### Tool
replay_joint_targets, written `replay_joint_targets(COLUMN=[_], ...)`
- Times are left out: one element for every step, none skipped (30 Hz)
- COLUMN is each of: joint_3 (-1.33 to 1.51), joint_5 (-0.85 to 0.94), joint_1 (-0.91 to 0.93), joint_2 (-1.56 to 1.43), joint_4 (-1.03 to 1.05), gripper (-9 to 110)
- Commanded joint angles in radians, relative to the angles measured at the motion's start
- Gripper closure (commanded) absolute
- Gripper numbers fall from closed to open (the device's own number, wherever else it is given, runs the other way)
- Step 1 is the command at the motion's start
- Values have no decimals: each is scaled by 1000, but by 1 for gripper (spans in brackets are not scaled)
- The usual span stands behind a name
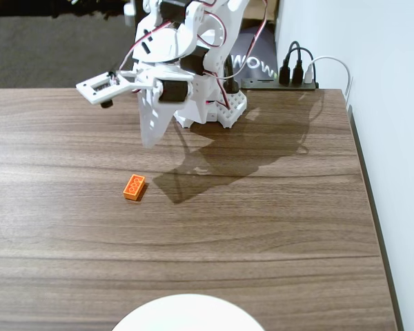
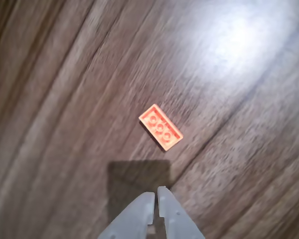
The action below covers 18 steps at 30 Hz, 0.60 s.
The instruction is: Grasp a lego block and put it on the plate.
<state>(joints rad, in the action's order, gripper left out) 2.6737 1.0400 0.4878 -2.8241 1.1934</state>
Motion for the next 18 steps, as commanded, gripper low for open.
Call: replay_joint_targets(joint_3=[-55, -55, -57, -64, -72, -81, -91, -101, -109, -112, -115, -121, -127, -132, -138, -144, -150, -158], joint_5=[112, 146, 176, 198, 218, 232, 242, 256, 268, 276, 285, 308, 333, 357, 379, 403, 426, 453], joint_1=[8, 9, 14, 17, 20, 21, 21, 23, 23, 25, 28, 29, 28, 26, 26, 26, 26, 25], joint_2=[29, 37, 48, 57, 67, 80, 91, 104, 117, 127, 137, 146, 150, 156, 163, 170, 179, 187], joint_4=[6, 12, 15, 18, 23, 25, 26, 26, 26, 18, 14, 15, 18, 21, 21, 23, 28, 34], gripper=[101, 101, 101, 101, 101, 101, 101, 101, 101, 101, 101, 101, 101, 101, 101, 101, 101, 101])
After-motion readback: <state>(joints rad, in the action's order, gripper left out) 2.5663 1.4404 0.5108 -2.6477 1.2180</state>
